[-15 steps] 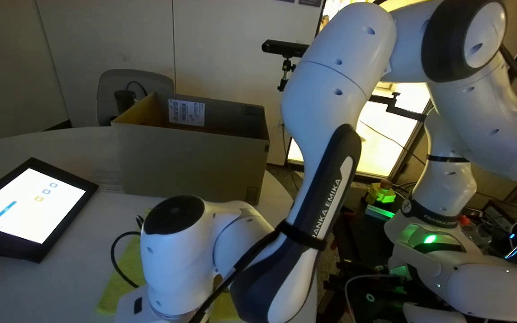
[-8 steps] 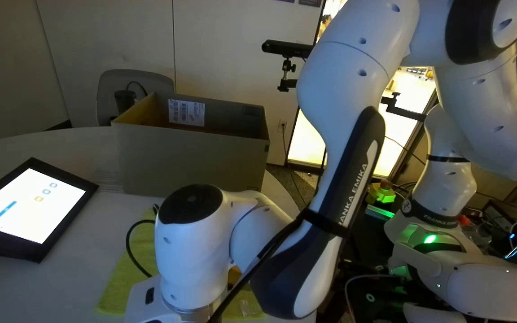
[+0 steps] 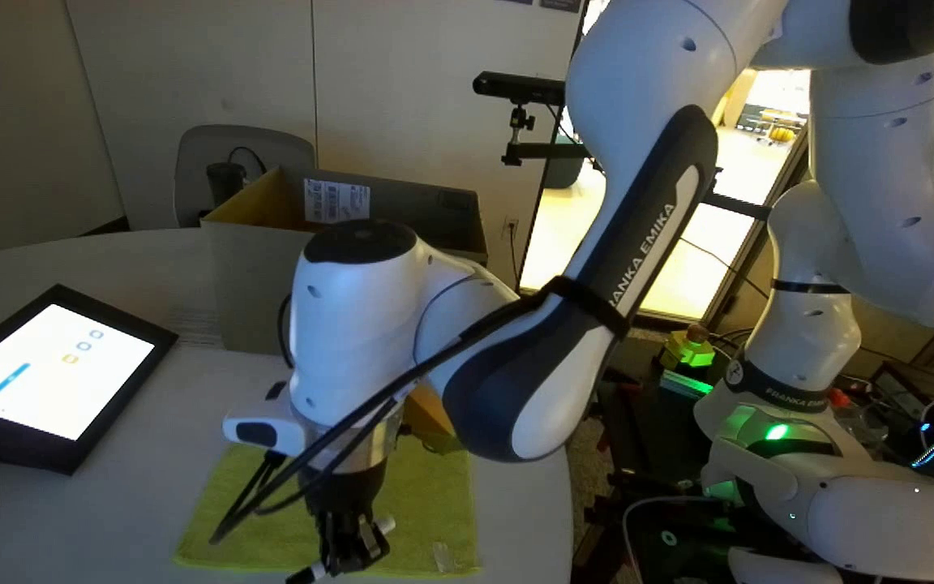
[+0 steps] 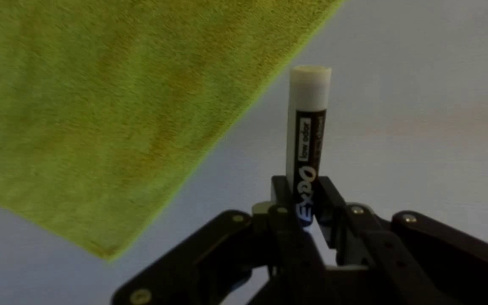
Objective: Put the marker on the towel, then fold the towel, and then put the towel in the box
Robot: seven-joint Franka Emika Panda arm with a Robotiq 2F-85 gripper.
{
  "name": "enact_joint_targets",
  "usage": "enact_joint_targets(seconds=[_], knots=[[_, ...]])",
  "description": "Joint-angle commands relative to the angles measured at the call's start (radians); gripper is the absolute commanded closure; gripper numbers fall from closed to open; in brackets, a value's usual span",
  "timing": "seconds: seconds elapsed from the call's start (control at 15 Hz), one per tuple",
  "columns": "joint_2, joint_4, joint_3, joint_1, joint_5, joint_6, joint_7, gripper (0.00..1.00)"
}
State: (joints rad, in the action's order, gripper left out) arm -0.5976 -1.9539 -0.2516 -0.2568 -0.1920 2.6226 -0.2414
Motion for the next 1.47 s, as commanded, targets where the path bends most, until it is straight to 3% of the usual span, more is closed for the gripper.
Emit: enact_joint_targets(seconds=[0.0,0.33,0.73,1.0,1.4], knots=[[0.055,-0.093,0.069,0.01,0.02,0.093,0.121,0.95],[0.026,-0.151,0.19,-0.009,0.021,0.232,0.305,0.95],[-0.07,-0.128,0.344,-0.093,0.06,0.337,0.552,0.94],[-0.137,-0.105,0.48,-0.213,0.106,0.345,0.727,0.94],[-0.171,-0.096,0.55,-0.3,0.148,0.319,0.817,0.92]])
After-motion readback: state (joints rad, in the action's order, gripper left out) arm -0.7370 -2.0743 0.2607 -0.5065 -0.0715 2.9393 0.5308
